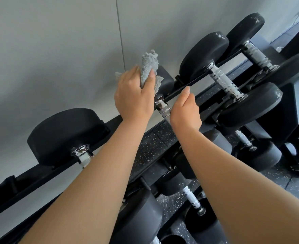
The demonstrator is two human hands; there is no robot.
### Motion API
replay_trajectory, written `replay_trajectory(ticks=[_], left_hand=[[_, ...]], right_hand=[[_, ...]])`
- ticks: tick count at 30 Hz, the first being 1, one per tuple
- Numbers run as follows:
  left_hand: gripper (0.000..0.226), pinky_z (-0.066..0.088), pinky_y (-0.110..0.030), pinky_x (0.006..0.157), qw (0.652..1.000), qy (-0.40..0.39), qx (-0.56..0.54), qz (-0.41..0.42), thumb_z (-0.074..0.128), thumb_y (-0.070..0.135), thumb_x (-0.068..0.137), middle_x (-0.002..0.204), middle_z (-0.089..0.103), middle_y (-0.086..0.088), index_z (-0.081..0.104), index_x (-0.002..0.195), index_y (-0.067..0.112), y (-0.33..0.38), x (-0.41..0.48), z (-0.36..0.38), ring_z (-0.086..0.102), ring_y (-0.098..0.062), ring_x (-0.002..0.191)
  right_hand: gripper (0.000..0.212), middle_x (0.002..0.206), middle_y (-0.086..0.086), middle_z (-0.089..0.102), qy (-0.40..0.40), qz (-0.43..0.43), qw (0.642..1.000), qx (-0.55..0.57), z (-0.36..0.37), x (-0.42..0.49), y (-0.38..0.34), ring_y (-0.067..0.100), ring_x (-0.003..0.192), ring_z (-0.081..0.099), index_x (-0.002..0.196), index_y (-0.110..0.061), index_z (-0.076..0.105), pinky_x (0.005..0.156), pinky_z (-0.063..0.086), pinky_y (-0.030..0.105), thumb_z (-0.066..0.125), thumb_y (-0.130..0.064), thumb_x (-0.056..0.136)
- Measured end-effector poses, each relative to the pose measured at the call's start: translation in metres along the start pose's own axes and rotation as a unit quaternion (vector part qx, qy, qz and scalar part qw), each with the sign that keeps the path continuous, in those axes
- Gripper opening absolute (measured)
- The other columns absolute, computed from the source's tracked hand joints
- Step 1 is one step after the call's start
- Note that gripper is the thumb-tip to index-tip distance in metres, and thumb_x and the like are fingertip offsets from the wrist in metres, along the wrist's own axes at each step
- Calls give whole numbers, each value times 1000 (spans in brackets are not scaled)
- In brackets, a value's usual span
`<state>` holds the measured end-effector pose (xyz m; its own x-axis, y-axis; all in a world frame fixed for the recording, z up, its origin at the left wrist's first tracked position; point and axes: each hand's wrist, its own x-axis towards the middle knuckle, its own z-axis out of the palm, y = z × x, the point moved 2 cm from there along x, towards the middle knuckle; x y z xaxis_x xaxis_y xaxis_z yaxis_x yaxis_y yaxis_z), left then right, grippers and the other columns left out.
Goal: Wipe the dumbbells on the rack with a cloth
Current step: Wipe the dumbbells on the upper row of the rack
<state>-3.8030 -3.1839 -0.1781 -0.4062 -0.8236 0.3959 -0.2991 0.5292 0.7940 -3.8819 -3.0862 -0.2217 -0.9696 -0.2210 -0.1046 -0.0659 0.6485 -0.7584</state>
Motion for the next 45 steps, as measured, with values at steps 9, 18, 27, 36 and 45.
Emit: replay_trajectory(ticks=[9,18,27,36,45], left_hand=[[58,16,-30,115,996,-68,46,-33,44,37,99,158,24,-1,28,150,13,11,-43,-8,9,-19,148],[53,16,-37,117,994,-51,96,8,36,37,98,155,10,4,24,147,20,20,-100,24,-3,-17,145],[66,0,-27,118,983,-166,39,-76,43,36,100,159,-11,8,-3,147,32,23,-103,51,-15,-8,145],[28,47,-43,100,903,167,-207,-338,59,20,92,122,55,-3,53,119,23,16,-96,41,55,-17,113],[20,44,-39,102,925,197,-152,-286,63,21,91,109,55,15,56,109,27,2,-86,21,53,-12,110]], right_hand=[[62,103,2,58,-107,0,994,21,0,6,-1,24,95,54,109,-18,58,87,43,40,10,-58,102],[53,94,6,70,-297,106,916,246,-5,17,0,19,86,65,100,-18,66,82,52,35,34,-61,99],[54,100,9,76,-438,89,867,222,-26,30,8,23,92,73,111,-10,68,83,58,36,71,-55,82],[25,91,6,76,-393,32,898,197,-34,30,6,18,81,74,98,-11,71,70,62,31,72,-34,89],[44,98,16,74,-358,-36,923,137,-49,55,-3,23,83,70,98,6,68,80,60,39,77,-35,84]])
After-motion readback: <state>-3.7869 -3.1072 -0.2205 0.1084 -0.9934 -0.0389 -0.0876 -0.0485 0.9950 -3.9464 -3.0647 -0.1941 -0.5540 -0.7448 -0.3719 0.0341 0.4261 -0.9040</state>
